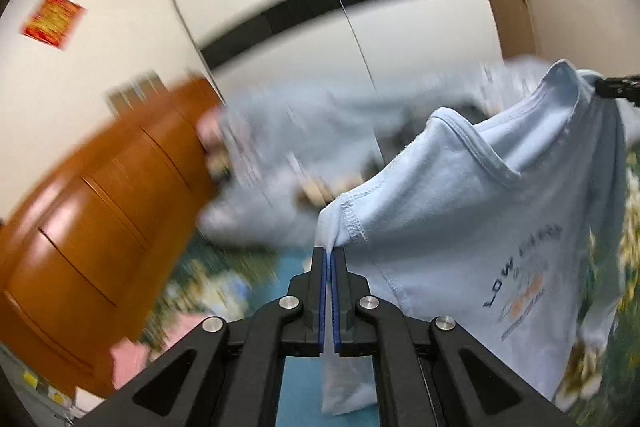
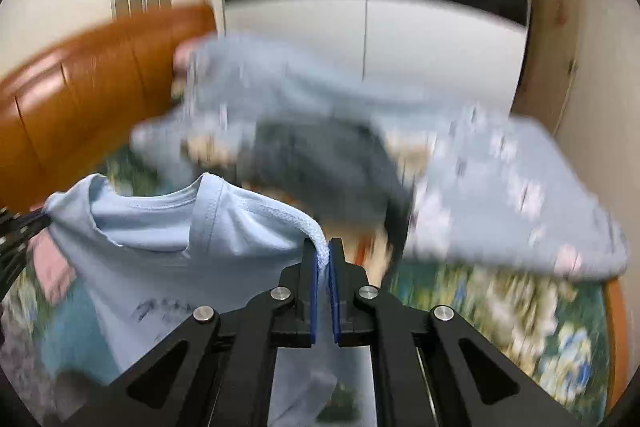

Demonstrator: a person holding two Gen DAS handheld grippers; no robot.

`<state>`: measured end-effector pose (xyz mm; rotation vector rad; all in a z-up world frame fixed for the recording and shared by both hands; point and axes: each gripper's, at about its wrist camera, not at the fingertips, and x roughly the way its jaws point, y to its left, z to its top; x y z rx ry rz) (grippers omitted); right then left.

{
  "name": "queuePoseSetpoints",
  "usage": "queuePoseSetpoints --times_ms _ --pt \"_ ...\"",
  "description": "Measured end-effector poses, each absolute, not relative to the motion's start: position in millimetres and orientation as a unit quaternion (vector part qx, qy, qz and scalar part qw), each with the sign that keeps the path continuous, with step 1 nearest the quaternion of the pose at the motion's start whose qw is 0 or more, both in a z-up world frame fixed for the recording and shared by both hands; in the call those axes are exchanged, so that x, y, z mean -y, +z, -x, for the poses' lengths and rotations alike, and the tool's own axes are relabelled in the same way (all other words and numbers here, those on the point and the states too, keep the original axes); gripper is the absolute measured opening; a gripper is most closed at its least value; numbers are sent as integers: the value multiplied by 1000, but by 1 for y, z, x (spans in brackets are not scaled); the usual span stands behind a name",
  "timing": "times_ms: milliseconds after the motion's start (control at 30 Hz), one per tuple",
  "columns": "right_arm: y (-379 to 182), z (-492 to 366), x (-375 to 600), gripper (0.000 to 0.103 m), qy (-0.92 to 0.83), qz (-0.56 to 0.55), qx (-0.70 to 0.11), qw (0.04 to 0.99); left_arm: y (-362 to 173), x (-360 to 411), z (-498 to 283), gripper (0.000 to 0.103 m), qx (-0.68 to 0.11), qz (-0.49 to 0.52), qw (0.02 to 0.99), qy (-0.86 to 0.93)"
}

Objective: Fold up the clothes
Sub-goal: 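Lift the shirt by its shoulders with both grippers and shake it out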

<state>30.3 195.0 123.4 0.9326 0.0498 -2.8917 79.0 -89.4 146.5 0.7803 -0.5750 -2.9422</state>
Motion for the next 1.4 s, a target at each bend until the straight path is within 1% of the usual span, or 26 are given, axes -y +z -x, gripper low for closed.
queuePoseSetpoints --times_ms 133,267,400,500,667,833,933,967,1033,1133,1200,1233,1400 --pt "195 -49 -199 5 -977 -207 3 53 208 92 -110 3 174 -180 33 -968" --pt "236 -79 -203 5 -989 -139 15 57 228 88 -140 3 181 -145 41 -972" --pt "250 -107 -206 5 -992 -115 10 54 215 87 -164 3 172 -152 18 -973" --pt "240 -124 -213 5 -991 -126 -1 46 200 87 -180 3 152 -160 -8 -975" --pt "227 -150 -239 5 -988 -146 24 41 225 90 -201 3 144 -138 -17 -980" --pt "275 -182 -238 5 -995 -89 5 51 255 92 -220 3 138 -114 -24 -984" --pt "304 -180 -229 5 -996 -56 -17 62 274 94 -232 3 134 -99 -27 -986" --pt "312 -177 -225 5 -996 -48 -23 66 268 95 -225 3 132 -109 -27 -985" --pt "315 -154 -211 5 -995 -58 -44 73 235 100 -192 3 122 -158 -21 -980" --pt "281 -105 -190 5 -986 -125 -87 70 185 106 -142 3 108 -230 -12 -967" --pt "240 -69 -183 5 -975 -188 -98 69 152 110 -109 3 97 -278 -6 -956" --pt "208 -46 -182 5 -965 -234 -96 71 129 110 -94 3 92 -306 -4 -948" --pt "57 26 -184 5 -910 -403 -78 54 -11 106 -38 3 58 -452 -2 -890"
